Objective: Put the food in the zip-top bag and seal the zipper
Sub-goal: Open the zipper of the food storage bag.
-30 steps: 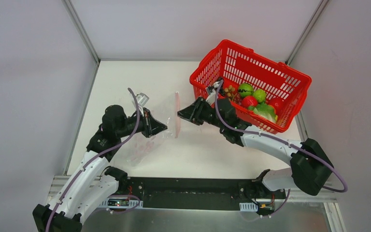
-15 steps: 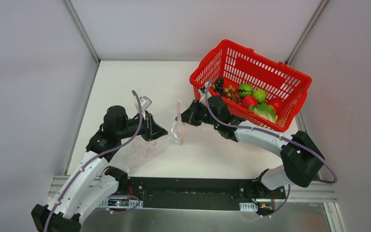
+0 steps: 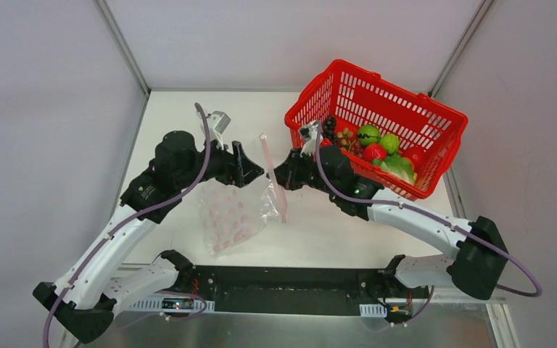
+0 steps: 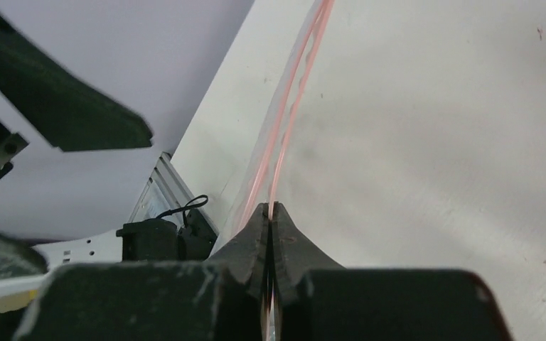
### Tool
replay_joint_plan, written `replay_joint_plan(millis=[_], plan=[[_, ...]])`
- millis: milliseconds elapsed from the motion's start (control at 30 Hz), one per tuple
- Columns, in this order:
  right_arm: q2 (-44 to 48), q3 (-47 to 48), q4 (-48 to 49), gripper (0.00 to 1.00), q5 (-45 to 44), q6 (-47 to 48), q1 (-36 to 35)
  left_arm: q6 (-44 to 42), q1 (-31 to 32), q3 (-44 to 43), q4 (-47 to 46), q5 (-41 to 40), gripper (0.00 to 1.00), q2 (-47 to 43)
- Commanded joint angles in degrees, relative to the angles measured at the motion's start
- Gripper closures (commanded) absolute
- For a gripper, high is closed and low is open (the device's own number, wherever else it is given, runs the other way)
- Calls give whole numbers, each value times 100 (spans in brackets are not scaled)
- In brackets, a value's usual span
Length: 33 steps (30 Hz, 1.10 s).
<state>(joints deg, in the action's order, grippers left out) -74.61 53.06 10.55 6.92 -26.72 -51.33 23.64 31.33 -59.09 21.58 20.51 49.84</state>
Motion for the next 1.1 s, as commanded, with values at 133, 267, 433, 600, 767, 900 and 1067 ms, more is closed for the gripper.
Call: replay_joint_plan(millis=[133, 267, 433, 600, 767, 900, 1067], plan=[[509, 358, 427, 100, -883, 1305, -631, 404, 730, -1012, 783, -1850, 29, 660], [540, 377, 532, 100, -1152, 1705, -941, 450, 844, -1261, 887, -2147, 28, 870], [588, 376, 627, 100, -1467, 1898, -1161, 418, 891, -1440, 1082, -2380, 35, 934], [656, 336, 767, 100, -1667, 2077, -1317, 313, 938, -1623, 1332, -2362, 34, 1058], [624, 389, 759, 100, -1841, 2129, -1370, 100, 1093, -1926, 1664, -2402, 38, 1303], [614, 390, 765, 100, -2102, 2046, -1382, 112, 1167, -1907, 1660, -2533, 59, 1300], [657, 293, 812, 100, -2407, 1898, -1384, 91, 1188, -1911, 1666, -2560, 89, 1261]])
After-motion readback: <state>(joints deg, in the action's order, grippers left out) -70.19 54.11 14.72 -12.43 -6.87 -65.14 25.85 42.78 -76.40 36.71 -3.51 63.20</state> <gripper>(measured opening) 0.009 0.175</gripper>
